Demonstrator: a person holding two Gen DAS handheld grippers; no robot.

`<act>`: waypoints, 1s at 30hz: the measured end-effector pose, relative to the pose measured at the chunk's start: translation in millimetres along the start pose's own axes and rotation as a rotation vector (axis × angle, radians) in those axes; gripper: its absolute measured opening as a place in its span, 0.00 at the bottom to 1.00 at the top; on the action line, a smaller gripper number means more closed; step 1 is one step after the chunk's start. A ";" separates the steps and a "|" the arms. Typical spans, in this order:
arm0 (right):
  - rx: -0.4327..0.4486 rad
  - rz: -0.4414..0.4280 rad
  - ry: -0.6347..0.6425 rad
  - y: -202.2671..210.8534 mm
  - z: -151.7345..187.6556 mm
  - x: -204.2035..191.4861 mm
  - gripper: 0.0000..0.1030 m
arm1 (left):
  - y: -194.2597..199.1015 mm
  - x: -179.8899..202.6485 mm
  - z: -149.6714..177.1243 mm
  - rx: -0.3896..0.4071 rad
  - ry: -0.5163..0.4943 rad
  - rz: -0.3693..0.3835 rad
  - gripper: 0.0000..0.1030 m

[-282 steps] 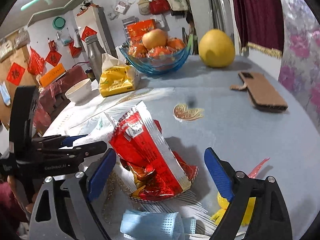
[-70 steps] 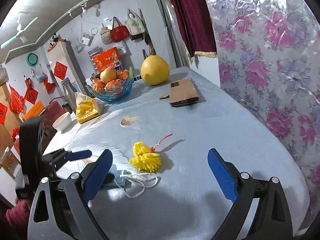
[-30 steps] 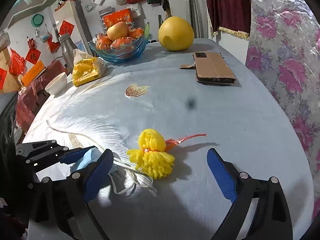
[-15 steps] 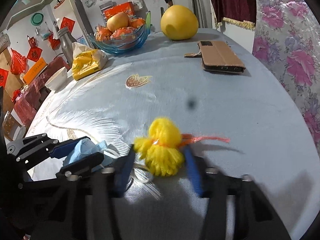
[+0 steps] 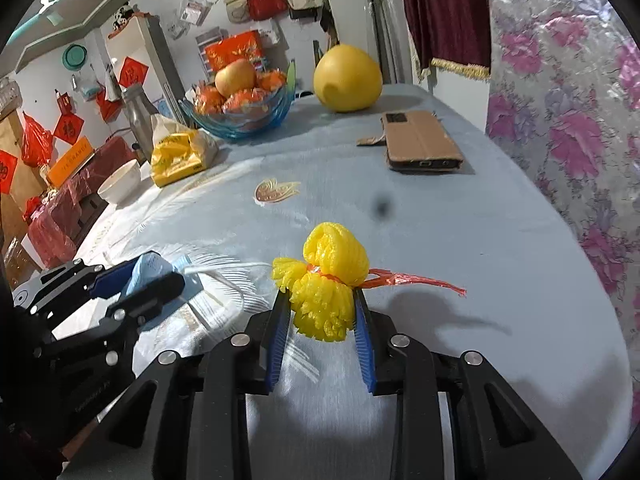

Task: Collect trash
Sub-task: 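Carry blue mask with left gripper while right gripper carries yellow yarn to basket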

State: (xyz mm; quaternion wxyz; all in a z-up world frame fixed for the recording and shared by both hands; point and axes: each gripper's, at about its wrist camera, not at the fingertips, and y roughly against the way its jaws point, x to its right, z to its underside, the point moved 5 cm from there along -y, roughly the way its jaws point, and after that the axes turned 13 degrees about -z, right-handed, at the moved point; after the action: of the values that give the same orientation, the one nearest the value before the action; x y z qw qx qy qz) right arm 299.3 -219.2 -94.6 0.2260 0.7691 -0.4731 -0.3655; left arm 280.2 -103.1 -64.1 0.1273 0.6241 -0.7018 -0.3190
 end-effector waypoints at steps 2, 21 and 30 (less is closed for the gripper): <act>0.018 0.004 0.004 8.4 2.0 -2.6 0.30 | 5.2 -1.5 -1.0 0.020 0.003 -0.008 0.29; 0.160 -0.018 0.026 99.0 41.5 -30.0 0.30 | 73.2 -1.4 22.5 0.126 0.073 -0.058 0.29; 0.256 -0.010 0.034 164.9 67.2 -32.6 0.30 | 124.9 21.5 26.1 0.180 0.097 -0.029 0.29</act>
State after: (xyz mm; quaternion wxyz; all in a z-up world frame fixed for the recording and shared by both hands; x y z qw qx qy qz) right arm 145.0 -264.5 -11.3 0.1322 0.8002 -0.5080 -0.2900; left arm 161.9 -114.0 -13.0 0.0996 0.6579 -0.7115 -0.2259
